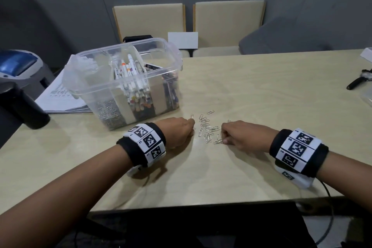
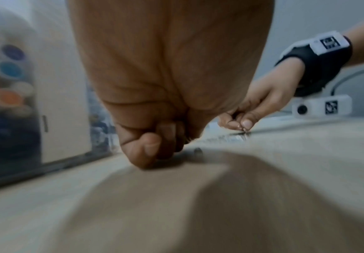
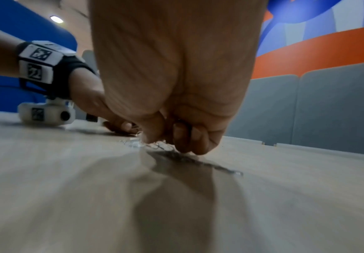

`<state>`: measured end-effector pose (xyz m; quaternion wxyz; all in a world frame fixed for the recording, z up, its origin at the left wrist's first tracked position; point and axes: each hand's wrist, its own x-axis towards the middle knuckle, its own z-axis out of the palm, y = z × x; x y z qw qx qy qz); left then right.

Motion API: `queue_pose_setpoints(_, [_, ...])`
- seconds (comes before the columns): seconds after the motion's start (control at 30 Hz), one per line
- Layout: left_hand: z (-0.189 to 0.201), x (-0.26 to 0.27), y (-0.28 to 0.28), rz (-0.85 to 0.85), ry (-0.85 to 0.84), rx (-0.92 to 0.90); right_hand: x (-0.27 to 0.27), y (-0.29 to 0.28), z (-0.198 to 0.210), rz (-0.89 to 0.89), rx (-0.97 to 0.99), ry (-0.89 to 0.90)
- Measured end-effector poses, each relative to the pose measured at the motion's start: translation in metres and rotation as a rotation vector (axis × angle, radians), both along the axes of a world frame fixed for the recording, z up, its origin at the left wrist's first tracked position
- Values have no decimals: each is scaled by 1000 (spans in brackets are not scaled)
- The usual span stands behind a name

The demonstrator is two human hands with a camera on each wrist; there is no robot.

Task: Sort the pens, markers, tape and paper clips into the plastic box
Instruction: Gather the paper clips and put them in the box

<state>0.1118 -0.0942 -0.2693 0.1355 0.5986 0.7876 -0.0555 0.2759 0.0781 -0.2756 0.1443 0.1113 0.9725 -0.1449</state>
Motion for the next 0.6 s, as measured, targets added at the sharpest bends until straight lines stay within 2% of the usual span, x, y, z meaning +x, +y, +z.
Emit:
queue_pose_setpoints(0.13, [23,-3,-11,38,-75,67,-13,0,18,-5,-36,76])
queue_pose_setpoints(0.23, [72,-14,-33,108,-146,306,-36,-8,55,-19,-104,230])
queue_pose_setpoints(0.33, [125,-44,-66,185,13,575,-73,-31,101,-6,-150,440])
queue_pose_setpoints(0.4, [145,-79,-90,327,142,664,-104,-55,129,39,-194,547])
queue_pose_setpoints(0.43, [150,-95,-101,427,189,651,-120,-68,141,56,-214,588])
queue_pose_setpoints(0.5, [146,-119,-116,589,259,506,-151,-95,159,79,-243,640])
queue_pose_setpoints(0.57, [136,-130,-124,603,236,354,-182,-121,170,107,-267,628])
queue_pose_setpoints(0.6, [132,-130,-128,592,198,346,-195,-134,173,115,-270,606])
